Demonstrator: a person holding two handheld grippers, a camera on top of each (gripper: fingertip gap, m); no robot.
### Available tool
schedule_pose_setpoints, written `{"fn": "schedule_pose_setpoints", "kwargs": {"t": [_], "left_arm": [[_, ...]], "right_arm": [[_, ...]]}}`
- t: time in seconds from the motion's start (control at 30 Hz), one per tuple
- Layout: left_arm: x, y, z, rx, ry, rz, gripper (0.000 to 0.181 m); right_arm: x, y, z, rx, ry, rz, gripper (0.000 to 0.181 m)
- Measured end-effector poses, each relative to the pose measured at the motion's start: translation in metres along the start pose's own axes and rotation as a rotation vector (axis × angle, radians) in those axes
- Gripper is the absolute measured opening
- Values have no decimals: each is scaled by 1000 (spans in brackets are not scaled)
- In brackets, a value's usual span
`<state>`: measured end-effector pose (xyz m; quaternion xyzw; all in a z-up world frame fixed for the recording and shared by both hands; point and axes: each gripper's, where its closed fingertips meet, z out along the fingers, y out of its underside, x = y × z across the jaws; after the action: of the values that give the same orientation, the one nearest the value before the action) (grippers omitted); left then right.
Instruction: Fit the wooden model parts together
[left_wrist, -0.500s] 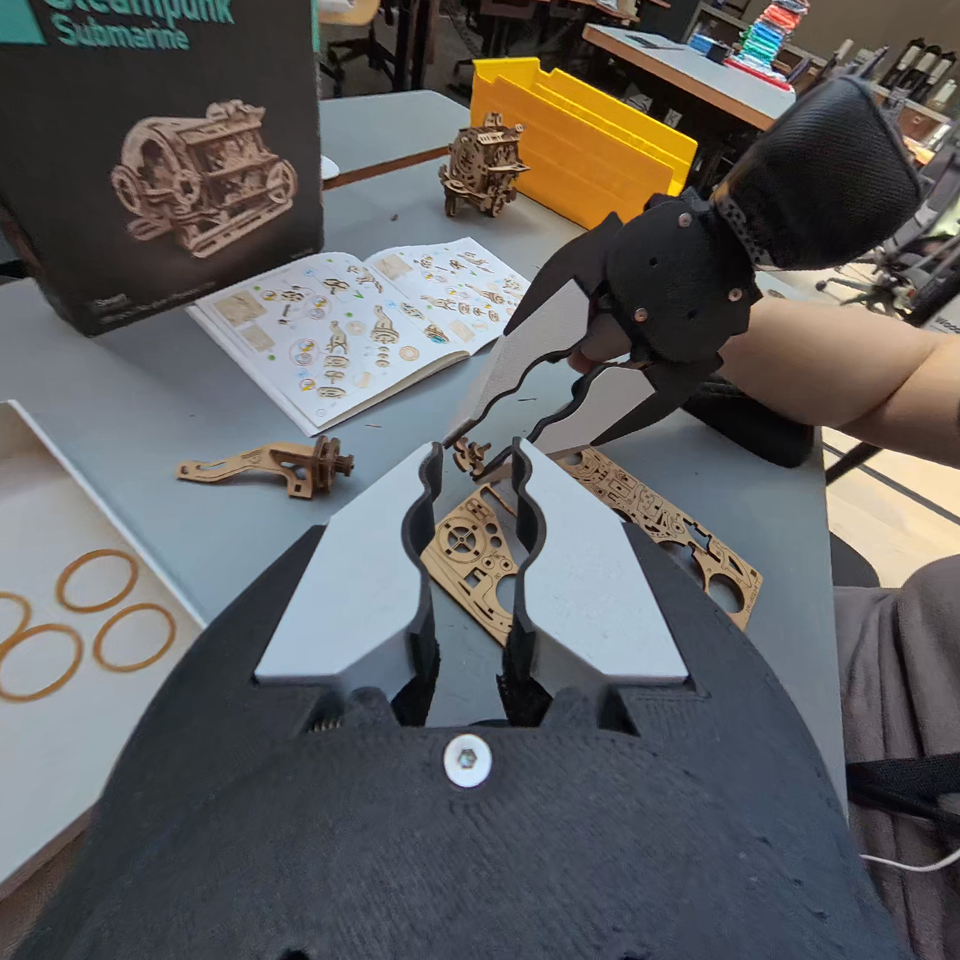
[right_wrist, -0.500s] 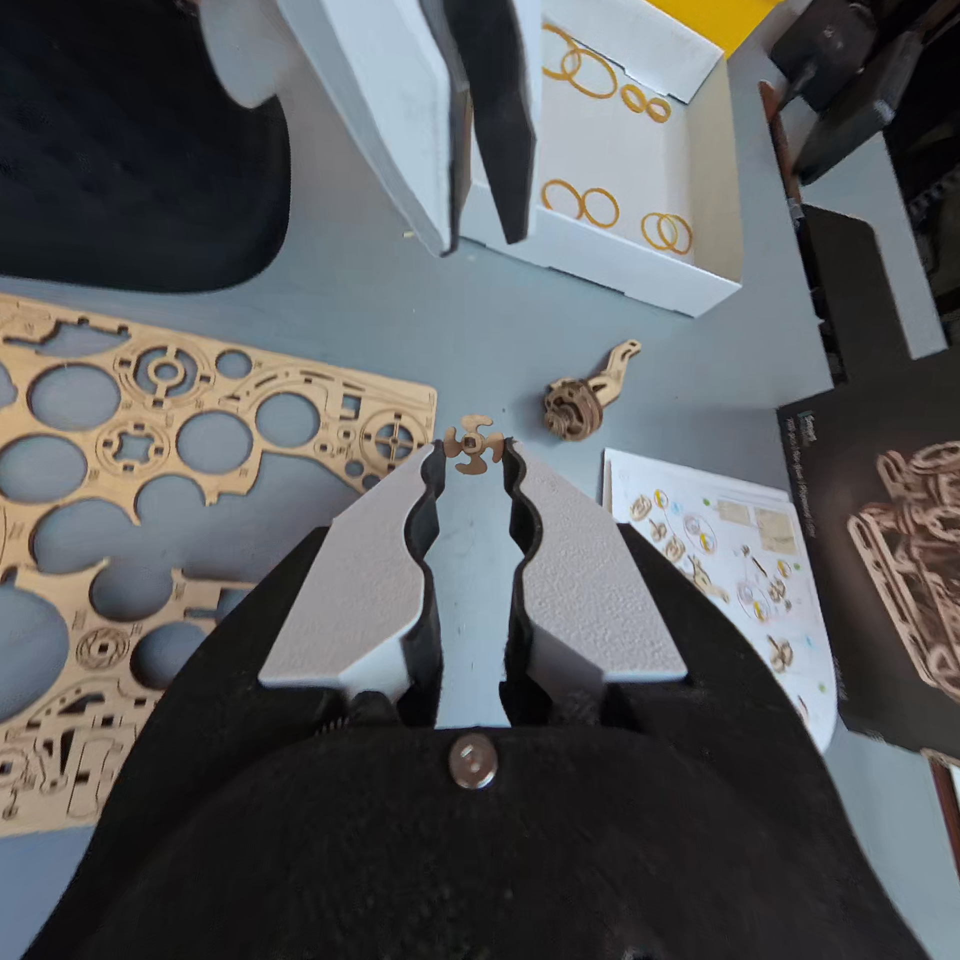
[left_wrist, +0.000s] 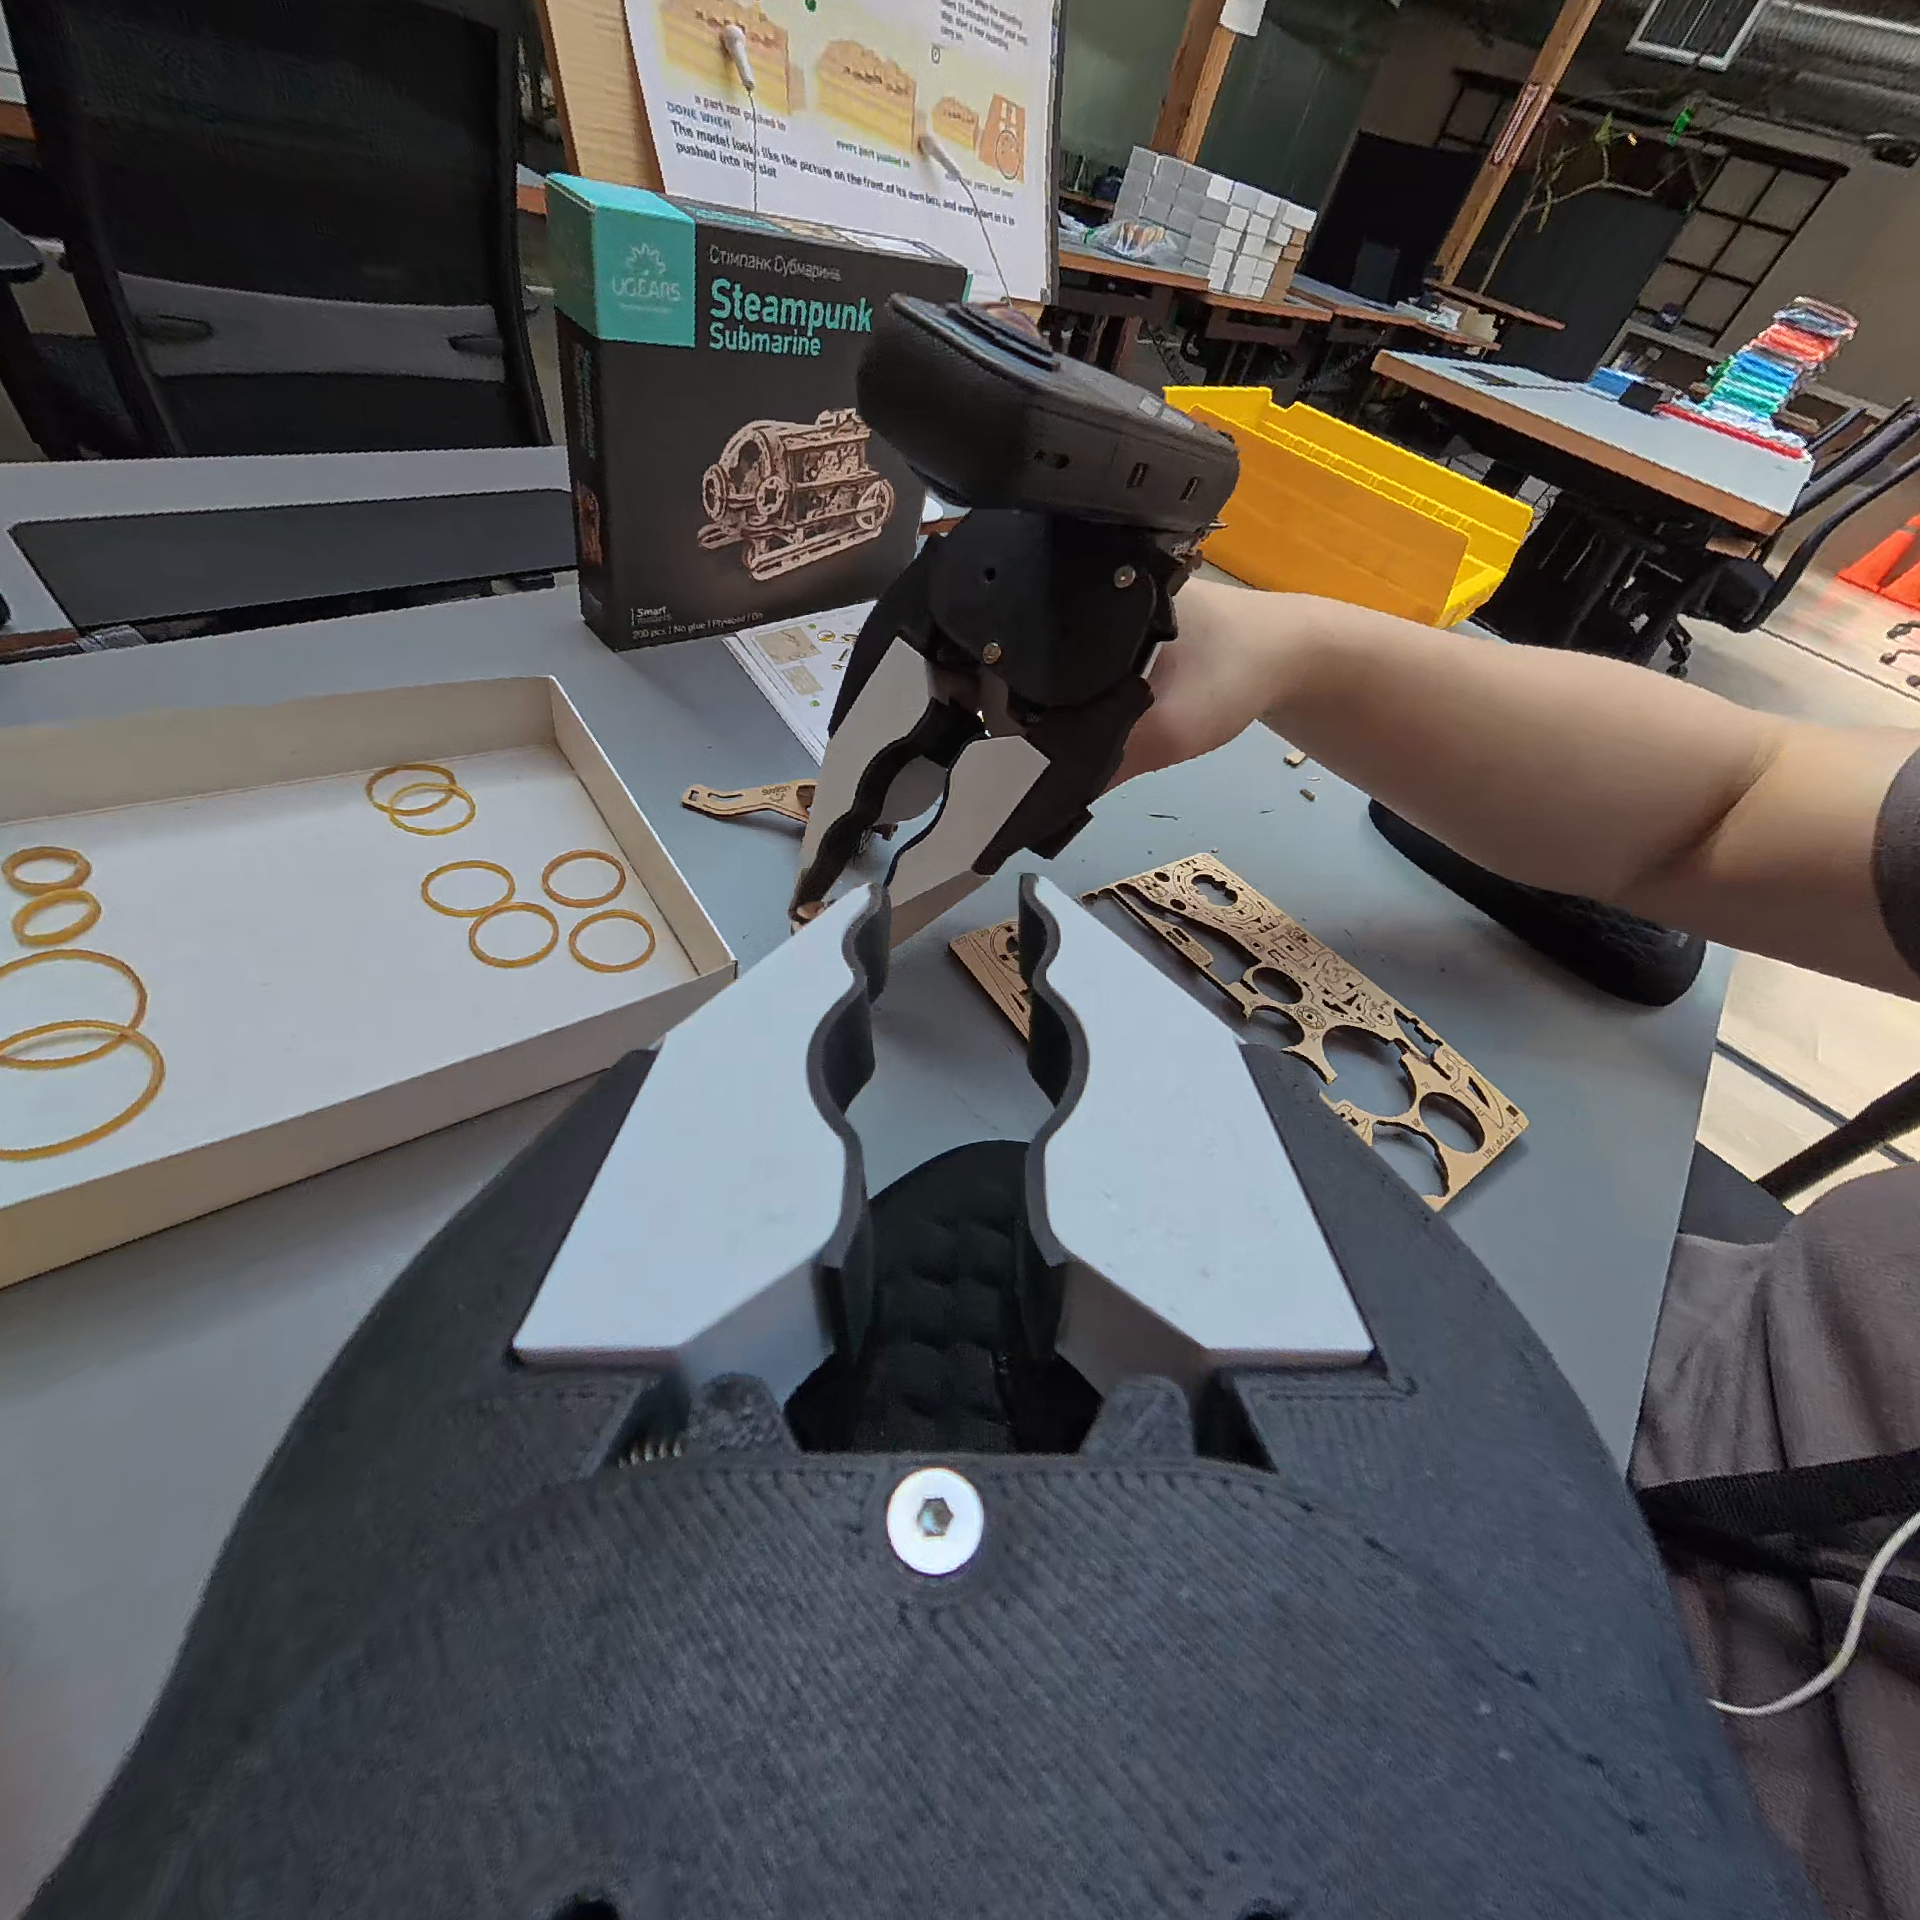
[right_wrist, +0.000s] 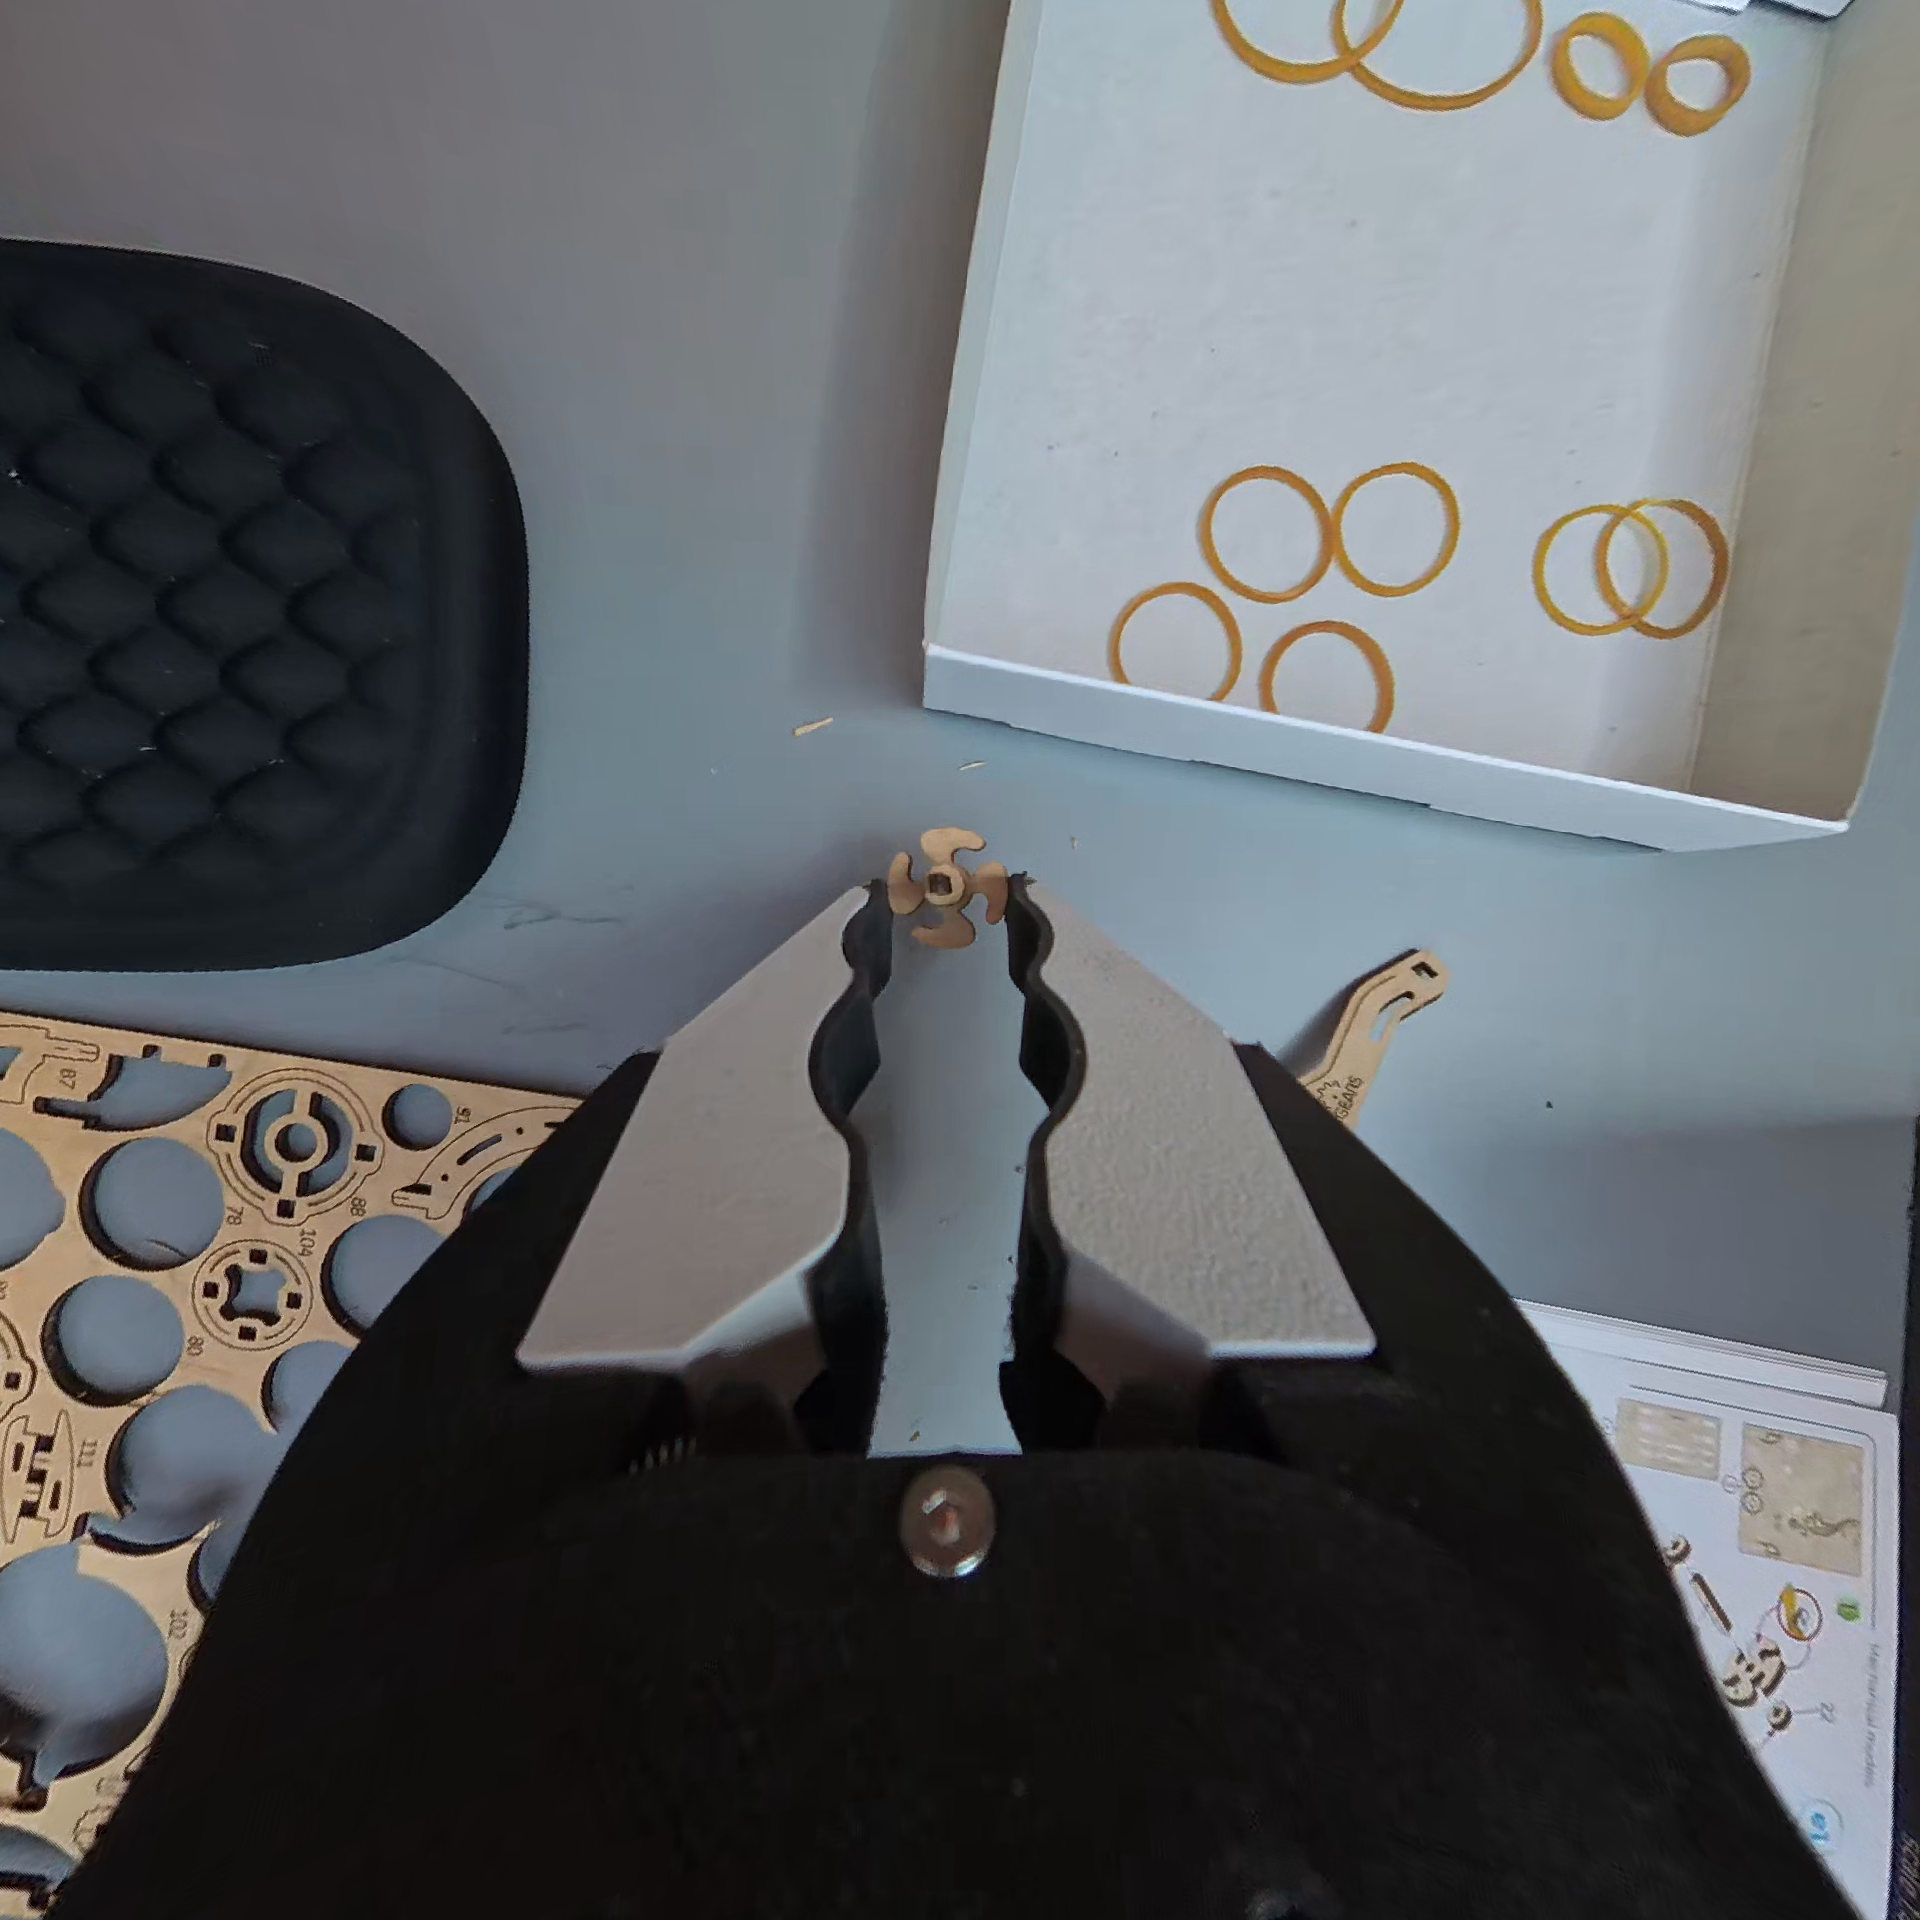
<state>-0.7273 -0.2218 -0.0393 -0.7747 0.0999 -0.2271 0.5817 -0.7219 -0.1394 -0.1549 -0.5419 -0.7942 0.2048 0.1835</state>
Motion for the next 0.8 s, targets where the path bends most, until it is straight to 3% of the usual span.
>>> {"fn": "schedule_pose_setpoints", "kwargs": {"t": [0.57, 0.7, 0.8], "left_arm": [[14, 2, 14, -29, 81, -4, 22], [14, -1, 15, -30, 79, -12, 21], [16, -3, 12, -15, 81, -27, 22]], "right_arm": [[-2, 5, 11, -54, -62, -42, 23], [2, 3, 10, -40, -29, -67, 38], [4, -6, -11, 81, 22, -50, 46]]}}
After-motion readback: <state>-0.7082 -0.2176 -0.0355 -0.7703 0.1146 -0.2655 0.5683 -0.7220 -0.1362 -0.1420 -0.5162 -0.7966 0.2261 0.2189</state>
